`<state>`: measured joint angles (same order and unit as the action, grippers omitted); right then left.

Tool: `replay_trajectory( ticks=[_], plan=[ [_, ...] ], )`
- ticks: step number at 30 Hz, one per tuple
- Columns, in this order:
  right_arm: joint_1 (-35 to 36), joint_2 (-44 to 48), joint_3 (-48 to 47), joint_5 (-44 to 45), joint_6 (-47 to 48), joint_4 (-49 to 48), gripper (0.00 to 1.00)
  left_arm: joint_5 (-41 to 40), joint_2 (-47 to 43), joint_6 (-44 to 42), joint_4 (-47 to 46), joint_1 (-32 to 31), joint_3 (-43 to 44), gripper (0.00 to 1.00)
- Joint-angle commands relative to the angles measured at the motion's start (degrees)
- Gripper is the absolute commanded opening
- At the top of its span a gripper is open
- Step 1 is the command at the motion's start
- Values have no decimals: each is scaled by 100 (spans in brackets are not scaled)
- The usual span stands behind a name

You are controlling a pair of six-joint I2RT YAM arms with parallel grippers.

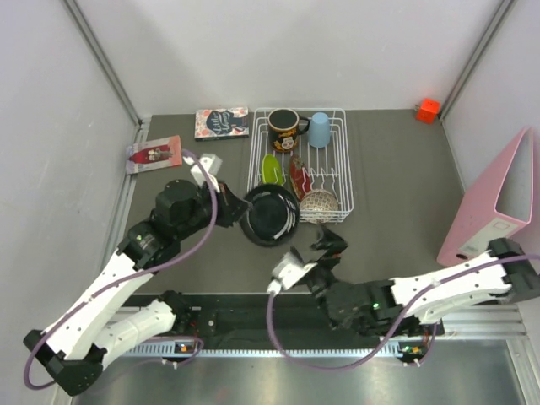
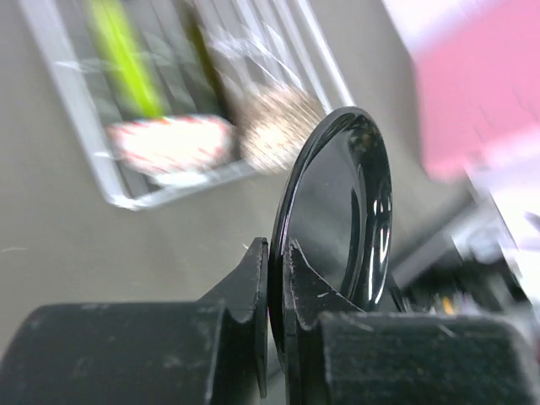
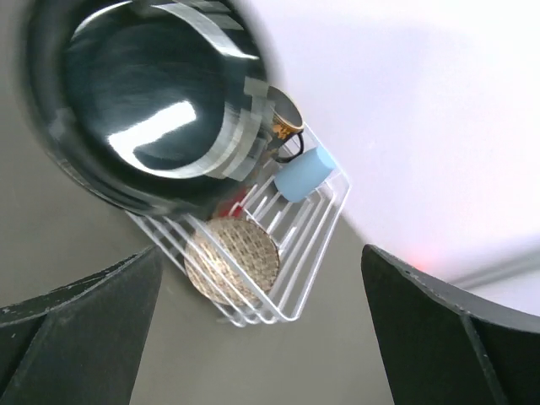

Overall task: Unload the mixed dishes from the dish rack
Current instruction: Place the plate at the center of the board.

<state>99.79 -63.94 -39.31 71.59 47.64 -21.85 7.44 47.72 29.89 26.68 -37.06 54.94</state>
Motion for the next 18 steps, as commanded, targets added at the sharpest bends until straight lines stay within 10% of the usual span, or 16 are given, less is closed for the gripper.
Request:
replay_trajectory(
  ticks=[1,10,18],
  plan=[
    [-82,1251,-867,987,-2063,-14,100,-2216,9,166,372,444,649,0],
    [-381,2781,-192,558,-3506,-83,100,-2354,1212,799,603,2334,1292,0],
    [-451,3248,230,-127,-3849,-65,100,561,2064,2178,-2260,4100,61,0]
  ],
)
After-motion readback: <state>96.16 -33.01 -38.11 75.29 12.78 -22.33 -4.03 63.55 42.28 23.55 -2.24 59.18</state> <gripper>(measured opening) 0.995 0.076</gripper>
